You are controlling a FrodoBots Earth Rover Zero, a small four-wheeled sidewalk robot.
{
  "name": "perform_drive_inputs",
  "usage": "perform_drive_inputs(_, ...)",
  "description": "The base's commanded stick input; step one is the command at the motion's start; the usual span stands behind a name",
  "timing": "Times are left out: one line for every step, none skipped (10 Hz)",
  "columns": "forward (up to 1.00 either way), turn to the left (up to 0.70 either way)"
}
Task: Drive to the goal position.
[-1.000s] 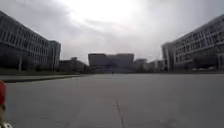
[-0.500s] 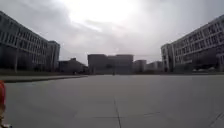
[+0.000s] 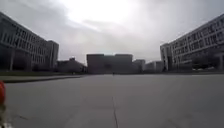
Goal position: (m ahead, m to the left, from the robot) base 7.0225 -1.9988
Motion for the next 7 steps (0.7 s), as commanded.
perform_drive_inputs(1.00,0.00)
perform_drive_inputs(1.00,0.00)
perform_drive_inputs(1.00,0.00)
perform_drive_inputs(1.00,0.00)
perform_drive_inputs(1.00,0.00)
perform_drive_inputs(1.00,0.00)
perform_drive_inputs(1.00,0.00)
